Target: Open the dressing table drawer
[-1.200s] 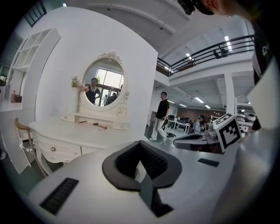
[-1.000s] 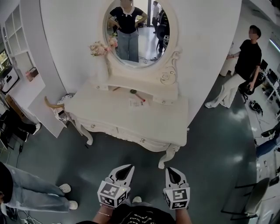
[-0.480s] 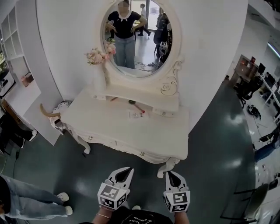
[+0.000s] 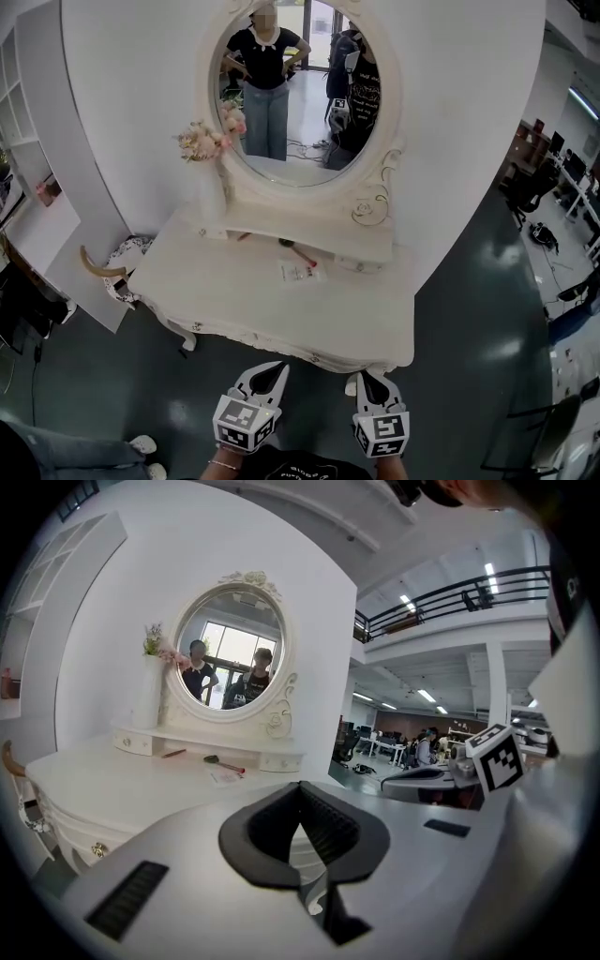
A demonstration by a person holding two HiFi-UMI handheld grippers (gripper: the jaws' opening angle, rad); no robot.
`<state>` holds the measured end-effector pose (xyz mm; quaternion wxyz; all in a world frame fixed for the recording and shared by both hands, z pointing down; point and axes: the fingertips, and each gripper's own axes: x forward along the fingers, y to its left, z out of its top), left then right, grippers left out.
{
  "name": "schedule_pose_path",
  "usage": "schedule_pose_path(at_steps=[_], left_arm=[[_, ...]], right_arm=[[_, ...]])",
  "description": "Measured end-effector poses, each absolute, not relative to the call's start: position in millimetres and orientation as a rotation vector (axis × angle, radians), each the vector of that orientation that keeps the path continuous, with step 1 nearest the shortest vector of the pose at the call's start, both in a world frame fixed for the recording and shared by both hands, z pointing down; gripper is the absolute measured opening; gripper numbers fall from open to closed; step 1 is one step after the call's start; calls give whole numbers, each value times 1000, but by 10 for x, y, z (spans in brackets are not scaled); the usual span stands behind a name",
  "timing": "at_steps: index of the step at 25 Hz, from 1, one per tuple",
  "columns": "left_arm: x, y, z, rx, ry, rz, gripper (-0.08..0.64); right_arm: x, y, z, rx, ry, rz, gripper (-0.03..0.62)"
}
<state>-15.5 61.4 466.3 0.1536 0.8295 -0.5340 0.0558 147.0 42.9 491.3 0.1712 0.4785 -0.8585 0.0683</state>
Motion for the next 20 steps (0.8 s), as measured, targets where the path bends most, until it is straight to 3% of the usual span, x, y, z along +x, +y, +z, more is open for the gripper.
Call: schedule_pose_path(at_steps=[20], left_arm=[[-676,-318,4787,2535,-1309,277,15]], right_arm=[[1002,-302,4924,1604,-2300,286,12]])
